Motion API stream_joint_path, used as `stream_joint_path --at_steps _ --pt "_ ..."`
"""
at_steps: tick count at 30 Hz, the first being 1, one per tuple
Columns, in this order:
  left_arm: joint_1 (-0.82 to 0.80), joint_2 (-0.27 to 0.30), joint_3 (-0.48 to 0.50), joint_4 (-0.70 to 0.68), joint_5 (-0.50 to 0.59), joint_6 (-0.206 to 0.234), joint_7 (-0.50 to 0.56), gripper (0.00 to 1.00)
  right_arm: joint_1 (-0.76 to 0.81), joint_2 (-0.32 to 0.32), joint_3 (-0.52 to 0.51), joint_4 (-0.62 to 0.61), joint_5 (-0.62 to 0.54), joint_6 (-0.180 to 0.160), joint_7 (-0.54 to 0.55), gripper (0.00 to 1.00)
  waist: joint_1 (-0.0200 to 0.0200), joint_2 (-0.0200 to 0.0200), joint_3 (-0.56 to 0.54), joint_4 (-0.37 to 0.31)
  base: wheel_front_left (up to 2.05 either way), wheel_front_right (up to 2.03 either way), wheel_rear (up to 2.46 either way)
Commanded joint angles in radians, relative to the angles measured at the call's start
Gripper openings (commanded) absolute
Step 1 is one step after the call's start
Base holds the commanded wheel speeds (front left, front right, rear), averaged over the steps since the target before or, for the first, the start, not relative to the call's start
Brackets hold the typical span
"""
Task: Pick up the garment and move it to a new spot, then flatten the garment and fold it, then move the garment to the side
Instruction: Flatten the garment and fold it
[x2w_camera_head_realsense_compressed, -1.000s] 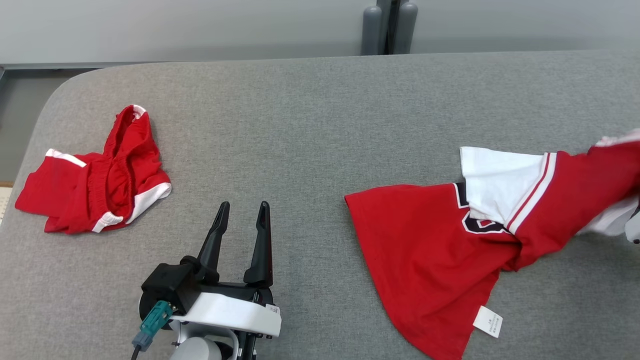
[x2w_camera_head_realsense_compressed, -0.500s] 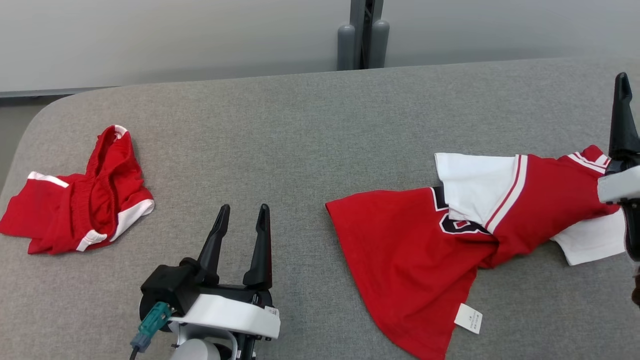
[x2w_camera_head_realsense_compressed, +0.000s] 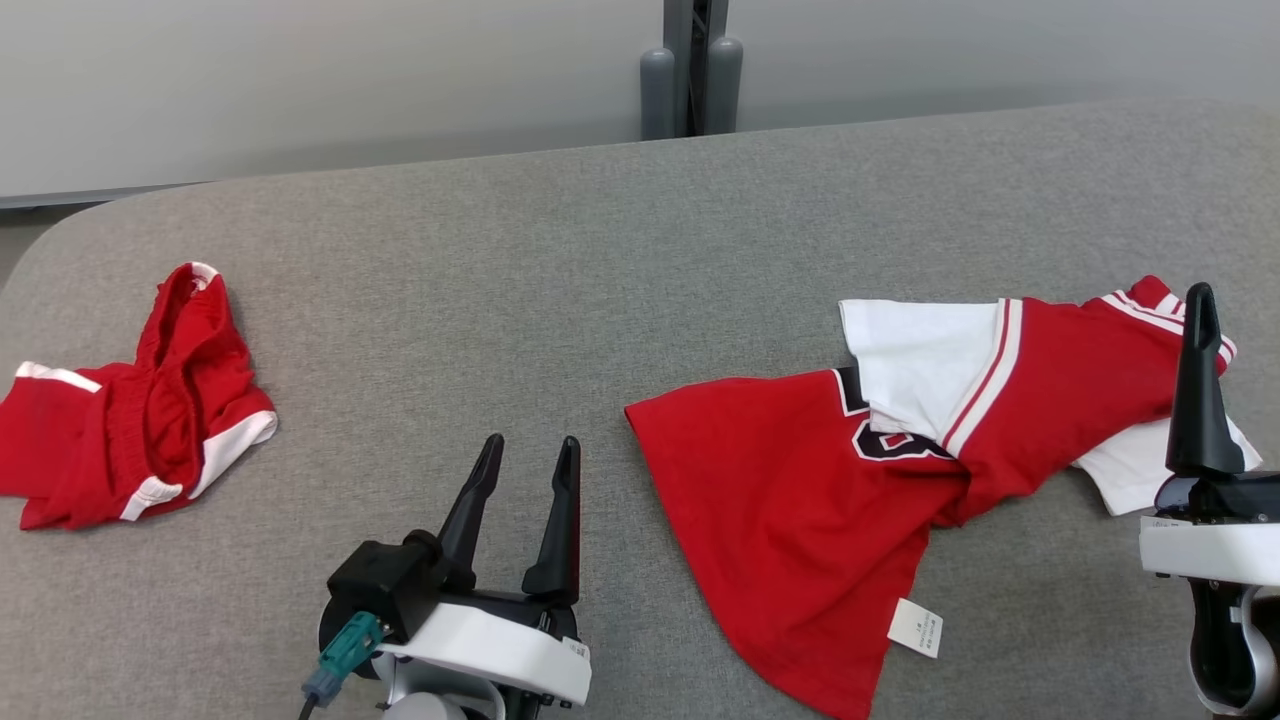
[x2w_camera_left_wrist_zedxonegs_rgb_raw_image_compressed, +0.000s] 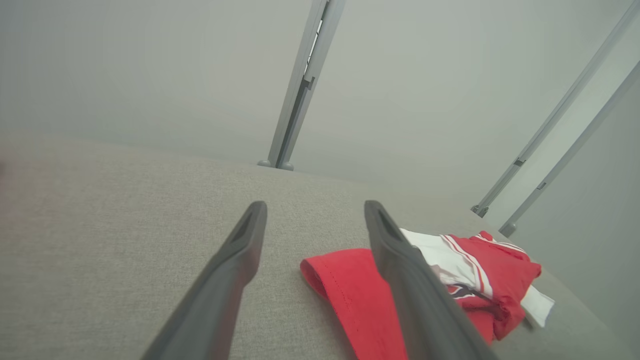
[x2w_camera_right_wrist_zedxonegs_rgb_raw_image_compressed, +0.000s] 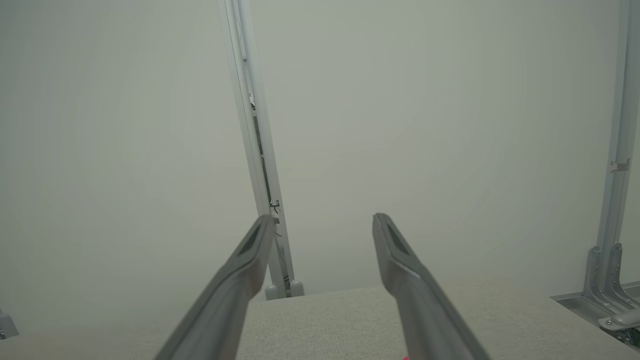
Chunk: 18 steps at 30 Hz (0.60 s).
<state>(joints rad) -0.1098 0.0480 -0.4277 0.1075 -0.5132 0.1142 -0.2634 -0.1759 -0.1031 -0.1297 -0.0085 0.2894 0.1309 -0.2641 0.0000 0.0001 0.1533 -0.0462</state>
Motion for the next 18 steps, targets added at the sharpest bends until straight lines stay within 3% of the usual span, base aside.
stream_joint_path --at_steps 1,6,13,18 --pt "-0.014 0.003 -0.005 0.014 -0.007 -0.001 -0.001 1.0 0.012 0.01 -0.012 -0.031 -0.016 0.0 -0.001 1.0 0.0 -0.0001 0.006 -0.01 0.0 0.0 0.0" --pt "-0.026 0.003 -0.04 0.069 -0.007 -0.024 -0.001 1.0 0.01 0.023 -0.01 -0.068 -0.035 0.0 -0.001 1.0 0.0 -0.0001 0.01 -0.022 0.0 0.0 0.0" --pt "-0.123 0.003 -0.155 0.235 -0.129 -0.08 0.041 1.0 -0.009 0.029 -0.014 -0.091 -0.041 0.0 0.01 1.0 0.0 -0.0001 0.014 -0.042 0.0 0.0 0.0" --pt "-0.226 0.004 -0.207 0.345 -0.203 -0.053 0.129 1.0 -0.014 0.035 0.004 -0.097 -0.035 0.0 0.008 1.0 0.0 -0.0001 0.037 -0.07 0.0 0.0 0.0"
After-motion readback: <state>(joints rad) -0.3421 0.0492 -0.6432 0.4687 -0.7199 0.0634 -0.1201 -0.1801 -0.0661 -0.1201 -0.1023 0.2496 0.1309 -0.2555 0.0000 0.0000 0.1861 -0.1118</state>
